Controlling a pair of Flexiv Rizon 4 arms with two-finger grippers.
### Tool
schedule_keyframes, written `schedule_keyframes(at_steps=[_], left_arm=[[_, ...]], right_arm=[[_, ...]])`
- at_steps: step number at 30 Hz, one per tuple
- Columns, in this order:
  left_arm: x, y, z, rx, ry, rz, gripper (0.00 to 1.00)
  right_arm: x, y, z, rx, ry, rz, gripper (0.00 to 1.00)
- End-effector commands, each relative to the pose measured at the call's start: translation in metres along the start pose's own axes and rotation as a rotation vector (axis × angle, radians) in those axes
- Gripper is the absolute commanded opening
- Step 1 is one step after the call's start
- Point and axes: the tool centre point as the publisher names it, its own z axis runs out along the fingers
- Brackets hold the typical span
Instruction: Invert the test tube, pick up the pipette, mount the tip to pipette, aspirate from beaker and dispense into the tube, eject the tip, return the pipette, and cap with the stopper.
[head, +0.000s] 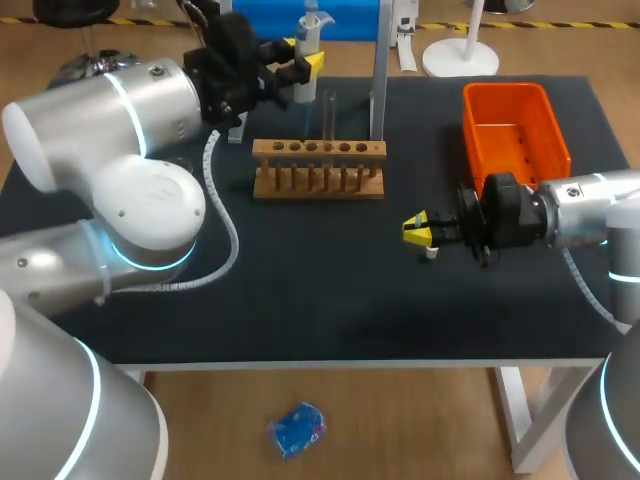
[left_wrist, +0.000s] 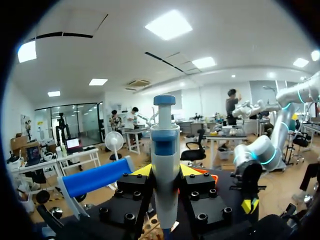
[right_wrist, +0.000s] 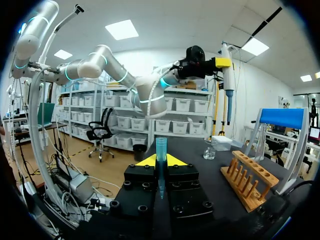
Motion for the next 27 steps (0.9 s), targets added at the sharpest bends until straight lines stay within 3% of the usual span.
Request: schedule_keyframes(at_steps=[1,8,27], left_arm=[[0.009,-0.001,-0.004,0.017,0.364,0.006,0.0],[0.023,-0.002,0.0,-0.026,0.305,-0.016,0.0],[0.026,0.0,0.0,-0.019,0.293,-0.021,0.0]], right_arm=[[0.001,0.001,0.0,0.003,-0.001,0.0,0.0],[0.001,0.001,0.0,0.003,-0.001,0.0,0.0],[0.001,0.001,0.0,0.003,-0.001,0.0,0.0]])
